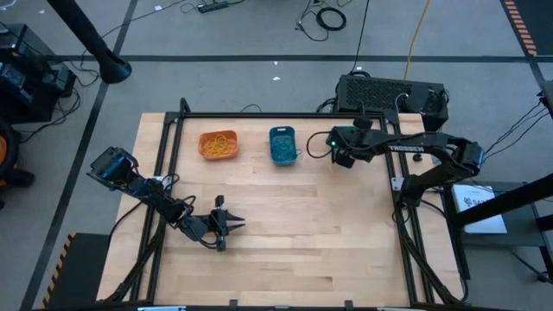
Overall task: Sort rubber bands into baskets
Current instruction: Put the red rubber band into the green bin, then return to Home Position
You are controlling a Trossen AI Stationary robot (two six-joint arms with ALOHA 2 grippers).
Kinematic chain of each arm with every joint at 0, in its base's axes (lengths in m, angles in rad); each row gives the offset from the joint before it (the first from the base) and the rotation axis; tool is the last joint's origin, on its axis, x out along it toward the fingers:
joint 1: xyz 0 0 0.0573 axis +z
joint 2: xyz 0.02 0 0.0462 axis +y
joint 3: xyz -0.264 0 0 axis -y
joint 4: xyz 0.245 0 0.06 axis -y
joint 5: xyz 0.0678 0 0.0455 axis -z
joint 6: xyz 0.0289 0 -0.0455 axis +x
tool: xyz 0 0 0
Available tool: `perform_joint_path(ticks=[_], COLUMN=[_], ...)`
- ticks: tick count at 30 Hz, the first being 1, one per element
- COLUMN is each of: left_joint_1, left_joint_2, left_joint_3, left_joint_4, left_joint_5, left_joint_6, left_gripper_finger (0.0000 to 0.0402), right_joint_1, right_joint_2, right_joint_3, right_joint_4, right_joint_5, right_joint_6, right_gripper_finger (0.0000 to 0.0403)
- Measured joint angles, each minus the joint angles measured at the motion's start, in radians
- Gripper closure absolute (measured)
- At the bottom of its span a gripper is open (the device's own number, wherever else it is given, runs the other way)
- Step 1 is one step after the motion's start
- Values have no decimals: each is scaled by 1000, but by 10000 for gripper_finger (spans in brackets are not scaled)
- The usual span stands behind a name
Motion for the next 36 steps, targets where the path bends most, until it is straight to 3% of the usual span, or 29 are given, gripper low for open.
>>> perform_joint_path(ticks=[14,21,24,28,31,36], left_joint_1=[0,0,0,0,0,0], left_joint_2=[0,0,-3,-41,-98,-271], left_joint_3=[0,0,0,0,0,0], left_joint_4=[0,1,20,44,67,55], left_joint_5=[0,0,0,6,8,9], left_joint_6=[0,0,0,53,128,270], left_gripper_finger=[325,325,325,325,325,325], right_joint_1=[2,53,83,115,171,302], right_joint_2=[-83,-157,-176,-183,-183,-182], right_joint_3=[0,49,124,244,295,302], right_joint_4=[-63,-97,-111,-90,-42,60], right_joint_5=[4,-18,-149,-459,-645,-680], right_joint_6=[-3,121,213,369,396,359], right_gripper_finger=[316,300,301,304,304,305])
